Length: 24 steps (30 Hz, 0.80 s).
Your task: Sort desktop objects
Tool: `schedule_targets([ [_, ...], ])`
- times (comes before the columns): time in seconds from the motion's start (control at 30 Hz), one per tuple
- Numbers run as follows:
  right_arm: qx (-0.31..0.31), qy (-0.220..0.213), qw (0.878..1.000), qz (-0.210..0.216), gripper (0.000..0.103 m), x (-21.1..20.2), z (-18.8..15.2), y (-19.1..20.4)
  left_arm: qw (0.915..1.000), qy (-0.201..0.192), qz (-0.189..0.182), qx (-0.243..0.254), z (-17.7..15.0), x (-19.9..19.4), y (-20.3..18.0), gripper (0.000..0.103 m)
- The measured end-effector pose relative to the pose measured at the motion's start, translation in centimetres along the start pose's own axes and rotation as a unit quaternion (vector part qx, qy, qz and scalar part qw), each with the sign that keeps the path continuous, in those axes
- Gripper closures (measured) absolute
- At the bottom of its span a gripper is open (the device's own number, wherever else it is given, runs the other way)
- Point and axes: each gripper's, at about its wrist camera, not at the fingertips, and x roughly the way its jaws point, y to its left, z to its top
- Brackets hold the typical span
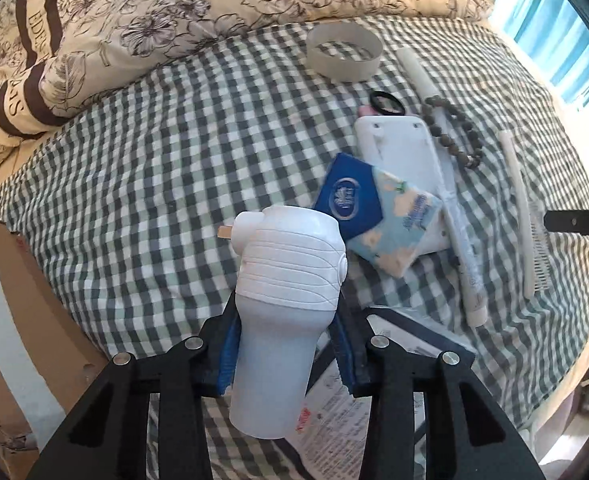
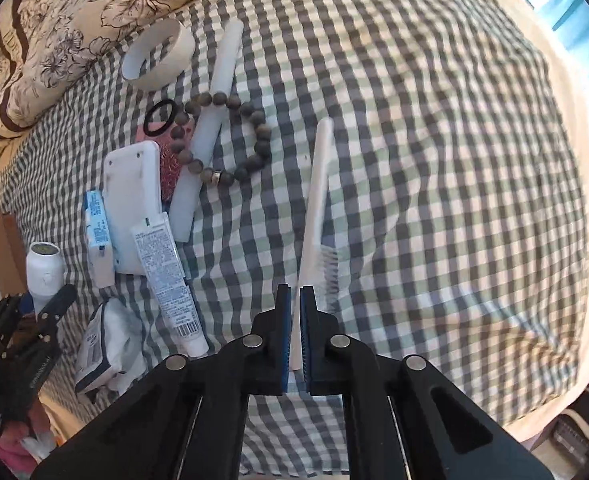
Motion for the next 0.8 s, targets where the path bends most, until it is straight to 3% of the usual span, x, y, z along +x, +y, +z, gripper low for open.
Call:
schedule_targets([
  [0.13,0.03,0.016,0.999,0.023,0.099,2.0,-0.3,-1.2,0.9999,0.005,-0.004,-0.009,0.3,1.0,0.6,0.062],
  [0.4,0.031,0.023,0.999,0.033,0.101,3.2,-1.5,-1.4,0.9995,0.029,-0.005,-0.01,-0.1,3.8,0.4,0.062],
  [0.57,0.049,0.046,0.996,0.061,0.103,4.9,-1.9,-3.1,0.9991,0.04,-0.008,-0.01,-0.1,4.9,0.2,0.062],
  [0.8,0.093,0.026,0.979,0.181,0.103,5.6,-3.5,-7.0,0.9989,0.045,-0.01,-0.014,-0.3,4.9,0.1,0.061],
])
